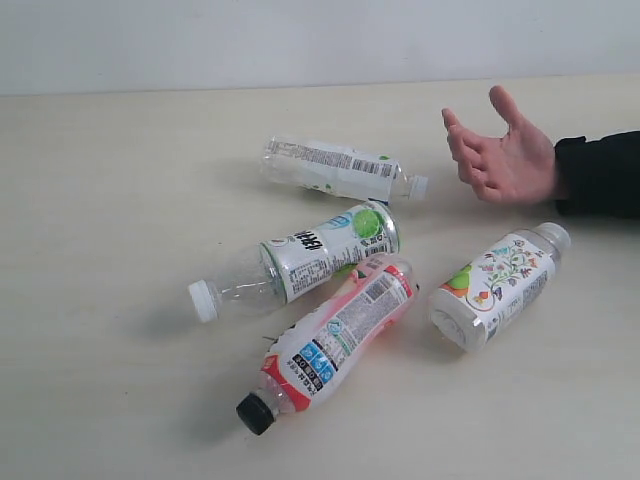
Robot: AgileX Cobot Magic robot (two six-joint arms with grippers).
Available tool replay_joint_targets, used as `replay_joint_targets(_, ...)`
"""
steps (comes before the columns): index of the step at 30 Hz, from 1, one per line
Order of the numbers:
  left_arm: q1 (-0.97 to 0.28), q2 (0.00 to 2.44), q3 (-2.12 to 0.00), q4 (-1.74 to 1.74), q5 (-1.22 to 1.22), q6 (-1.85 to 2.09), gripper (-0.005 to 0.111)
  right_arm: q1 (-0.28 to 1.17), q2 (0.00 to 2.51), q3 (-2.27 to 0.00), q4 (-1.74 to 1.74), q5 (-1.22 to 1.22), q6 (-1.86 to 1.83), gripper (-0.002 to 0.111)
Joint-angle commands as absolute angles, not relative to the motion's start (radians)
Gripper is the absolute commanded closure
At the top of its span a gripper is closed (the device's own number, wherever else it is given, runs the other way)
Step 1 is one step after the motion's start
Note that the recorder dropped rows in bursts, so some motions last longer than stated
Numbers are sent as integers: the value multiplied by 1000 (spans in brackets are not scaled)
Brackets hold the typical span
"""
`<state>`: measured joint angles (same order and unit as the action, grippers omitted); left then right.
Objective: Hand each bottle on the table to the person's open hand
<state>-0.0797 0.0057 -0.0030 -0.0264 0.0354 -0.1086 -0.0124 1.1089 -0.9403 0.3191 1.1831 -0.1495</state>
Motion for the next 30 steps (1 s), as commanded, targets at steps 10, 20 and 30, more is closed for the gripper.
replay_joint_targets(10,-77,0,0,-30,34,-108,107,-11,1148,-739,442,920,-102,82)
replay_joint_targets(20,-77,0,0,-30,34,-108,107,-11,1188,-702,453,841,18,41)
replay_joint_targets(30,-77,0,0,-30,34,-108,107,-11,1189,-602,483,613,40,33)
